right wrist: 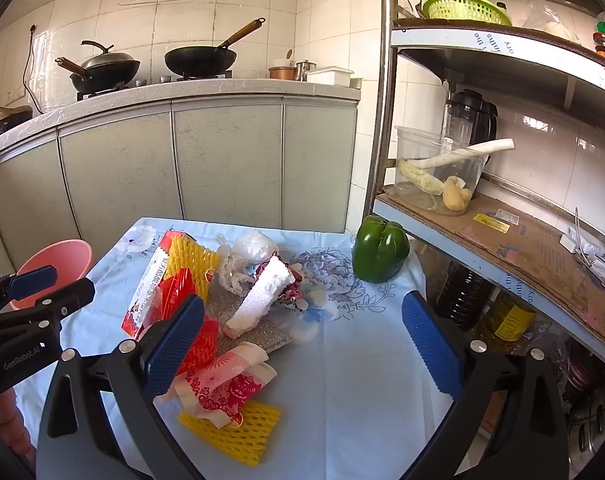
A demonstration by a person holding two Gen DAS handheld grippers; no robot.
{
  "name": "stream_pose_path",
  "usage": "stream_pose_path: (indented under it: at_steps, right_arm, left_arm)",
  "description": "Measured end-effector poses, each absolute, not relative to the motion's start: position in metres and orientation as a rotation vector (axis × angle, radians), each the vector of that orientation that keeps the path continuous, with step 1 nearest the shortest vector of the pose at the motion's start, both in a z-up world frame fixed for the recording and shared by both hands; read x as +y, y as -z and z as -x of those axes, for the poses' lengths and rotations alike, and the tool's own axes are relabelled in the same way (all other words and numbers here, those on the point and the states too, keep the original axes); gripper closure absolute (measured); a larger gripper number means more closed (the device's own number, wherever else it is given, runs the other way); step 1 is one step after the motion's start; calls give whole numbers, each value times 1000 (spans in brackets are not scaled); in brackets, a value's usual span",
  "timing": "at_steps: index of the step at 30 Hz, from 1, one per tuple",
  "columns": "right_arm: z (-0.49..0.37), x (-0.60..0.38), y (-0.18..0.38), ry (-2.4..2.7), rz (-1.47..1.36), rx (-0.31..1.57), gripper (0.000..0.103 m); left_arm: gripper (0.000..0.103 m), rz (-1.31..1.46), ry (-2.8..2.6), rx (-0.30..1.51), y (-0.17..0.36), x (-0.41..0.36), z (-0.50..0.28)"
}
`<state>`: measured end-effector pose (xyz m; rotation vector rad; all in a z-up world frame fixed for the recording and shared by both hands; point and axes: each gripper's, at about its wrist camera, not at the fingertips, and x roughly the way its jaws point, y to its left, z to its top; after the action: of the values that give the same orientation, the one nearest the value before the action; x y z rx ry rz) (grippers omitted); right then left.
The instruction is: Collect trash
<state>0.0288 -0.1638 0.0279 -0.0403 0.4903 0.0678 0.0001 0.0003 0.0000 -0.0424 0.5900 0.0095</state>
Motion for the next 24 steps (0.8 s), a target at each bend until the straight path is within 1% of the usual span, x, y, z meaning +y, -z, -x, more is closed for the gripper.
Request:
stream_pose_path:
  at_steps: [24]
  right_arm:
    - [-29,-166,-31,-61,28,483,3]
  left_arm:
    - [41,37,-8,593,1,-2,0]
